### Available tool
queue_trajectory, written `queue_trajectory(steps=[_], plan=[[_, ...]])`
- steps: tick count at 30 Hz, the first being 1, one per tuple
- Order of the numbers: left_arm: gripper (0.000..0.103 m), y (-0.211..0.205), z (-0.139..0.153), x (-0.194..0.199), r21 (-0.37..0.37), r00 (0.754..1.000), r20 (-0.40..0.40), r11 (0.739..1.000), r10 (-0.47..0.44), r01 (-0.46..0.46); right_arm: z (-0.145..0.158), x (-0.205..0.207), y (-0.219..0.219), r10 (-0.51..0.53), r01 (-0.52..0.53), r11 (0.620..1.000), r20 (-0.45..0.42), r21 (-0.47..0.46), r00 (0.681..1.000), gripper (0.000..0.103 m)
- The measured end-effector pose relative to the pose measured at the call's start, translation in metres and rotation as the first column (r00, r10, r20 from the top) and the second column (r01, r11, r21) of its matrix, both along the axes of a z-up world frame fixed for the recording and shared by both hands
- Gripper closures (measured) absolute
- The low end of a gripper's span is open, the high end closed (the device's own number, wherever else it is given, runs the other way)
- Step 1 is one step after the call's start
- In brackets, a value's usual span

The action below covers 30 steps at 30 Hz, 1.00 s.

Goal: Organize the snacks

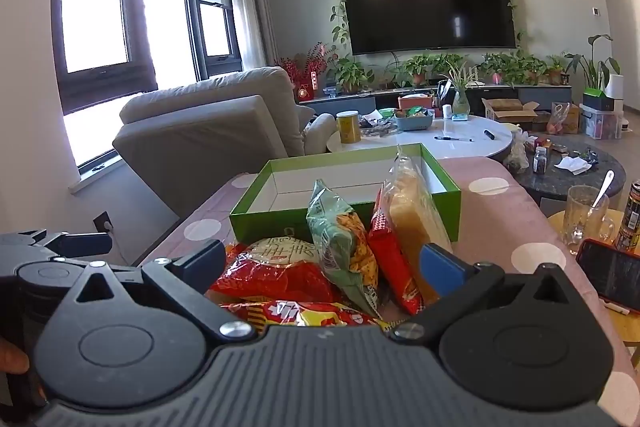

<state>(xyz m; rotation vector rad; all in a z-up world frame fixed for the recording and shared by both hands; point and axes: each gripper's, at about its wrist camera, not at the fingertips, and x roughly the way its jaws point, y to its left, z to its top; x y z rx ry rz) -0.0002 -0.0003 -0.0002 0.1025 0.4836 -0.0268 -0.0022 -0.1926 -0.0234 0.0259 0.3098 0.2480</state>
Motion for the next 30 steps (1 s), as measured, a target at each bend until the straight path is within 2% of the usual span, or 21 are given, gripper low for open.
queue_trajectory(steps=[5, 12, 22, 23, 30], plan=[[0.001, -0.001, -0.002, -0.001, -0.022, 1.000, -0.012, 1.000, -0.013, 0.013, -0.007, -0.005, -0.008, -0.003, 0.004, 1.000, 0.023, -0.023, 1.000, 0.019], [0.001, 0.002, 0.000, -0.001, -0.068, 0.999, -0.017, 0.997, -0.043, 0.042, -0.016, -0.005, -0.015, -0.008, 0.008, 1.000, 0.001, -0.001, 1.000, 0.019], [0.001, -0.002, -0.005, 0.001, -0.022, 0.999, -0.036, 0.999, -0.024, 0.023, -0.027, -0.006, -0.012, -0.017, 0.017, 1.000, 0.014, -0.010, 1.000, 0.019], [0.001, -0.002, -0.005, 0.001, -0.012, 1.000, -0.011, 1.000, -0.017, 0.017, -0.028, -0.006, -0.012, -0.017, 0.017, 1.000, 0.014, -0.010, 1.000, 0.019], [0.001, 0.006, -0.004, 0.001, -0.056, 1.000, -0.024, 0.998, -0.006, 0.005, -0.030, -0.006, -0.009, -0.015, 0.016, 1.000, 0.021, -0.023, 1.000, 0.019]])
